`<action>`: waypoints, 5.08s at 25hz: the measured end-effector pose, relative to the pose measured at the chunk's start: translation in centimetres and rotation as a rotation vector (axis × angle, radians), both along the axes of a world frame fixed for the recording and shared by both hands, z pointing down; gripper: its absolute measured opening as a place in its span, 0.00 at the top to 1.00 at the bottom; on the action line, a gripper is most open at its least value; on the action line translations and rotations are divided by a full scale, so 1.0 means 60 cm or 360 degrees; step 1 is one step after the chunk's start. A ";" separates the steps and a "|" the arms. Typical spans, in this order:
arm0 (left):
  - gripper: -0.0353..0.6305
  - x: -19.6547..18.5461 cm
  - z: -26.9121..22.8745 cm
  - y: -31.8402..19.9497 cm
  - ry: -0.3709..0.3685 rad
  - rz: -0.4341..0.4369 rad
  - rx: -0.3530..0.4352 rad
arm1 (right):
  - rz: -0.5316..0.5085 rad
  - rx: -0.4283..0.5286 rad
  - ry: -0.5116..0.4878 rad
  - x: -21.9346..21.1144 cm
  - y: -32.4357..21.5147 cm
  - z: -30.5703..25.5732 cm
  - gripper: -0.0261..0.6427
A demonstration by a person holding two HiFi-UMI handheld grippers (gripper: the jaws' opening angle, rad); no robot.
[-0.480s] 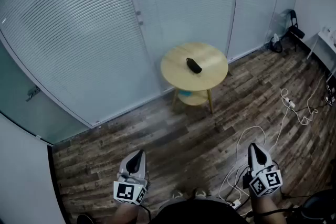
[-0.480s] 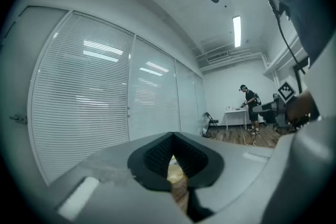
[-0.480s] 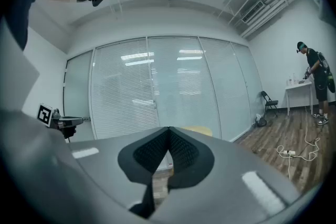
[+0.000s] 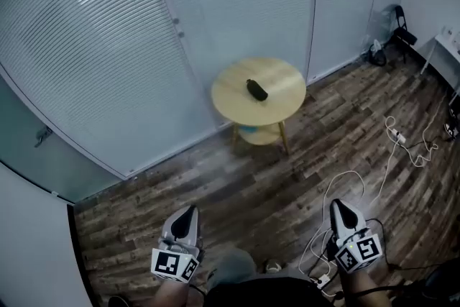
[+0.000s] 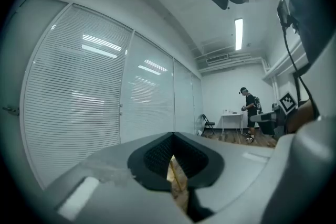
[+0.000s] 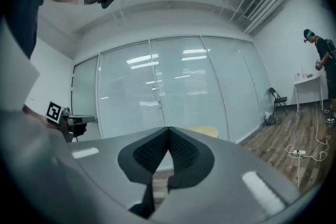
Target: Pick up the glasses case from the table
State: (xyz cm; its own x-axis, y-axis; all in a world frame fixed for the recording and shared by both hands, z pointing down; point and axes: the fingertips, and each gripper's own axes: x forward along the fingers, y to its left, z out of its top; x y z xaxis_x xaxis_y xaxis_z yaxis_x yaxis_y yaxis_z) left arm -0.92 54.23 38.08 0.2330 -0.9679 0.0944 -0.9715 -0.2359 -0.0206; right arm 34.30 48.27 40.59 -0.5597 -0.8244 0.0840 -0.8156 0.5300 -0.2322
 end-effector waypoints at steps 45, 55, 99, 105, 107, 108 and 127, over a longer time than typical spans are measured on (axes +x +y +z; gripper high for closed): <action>0.94 -0.254 0.016 -0.839 0.0051 0.0160 0.0014 | -0.0172 0.0065 0.0029 -0.351 -0.840 -0.014 0.95; 0.94 -0.214 -0.004 -1.030 -0.0024 0.0137 0.0025 | -0.0169 0.0006 -0.0049 -0.347 -1.044 0.008 0.95; 0.94 -0.234 0.236 -1.429 -0.0015 0.0470 -0.0371 | -0.0243 -0.0546 0.0530 -0.503 -1.250 0.398 0.44; 0.94 -0.253 0.281 -1.445 -0.0067 0.0423 -0.0450 | -0.0305 -0.0585 0.0570 -0.520 -1.262 0.464 0.41; 0.94 -0.250 0.289 -1.446 -0.0085 0.0432 -0.0453 | -0.0332 -0.0579 0.0577 -0.522 -1.260 0.478 0.40; 0.94 -0.247 0.294 -1.445 -0.0091 0.0442 -0.0456 | -0.0342 -0.0580 0.0580 -0.523 -1.260 0.484 0.40; 0.94 -0.238 0.399 -1.443 -0.0038 0.0464 -0.0588 | -0.0474 -0.0740 0.0740 -0.574 -1.264 0.618 0.35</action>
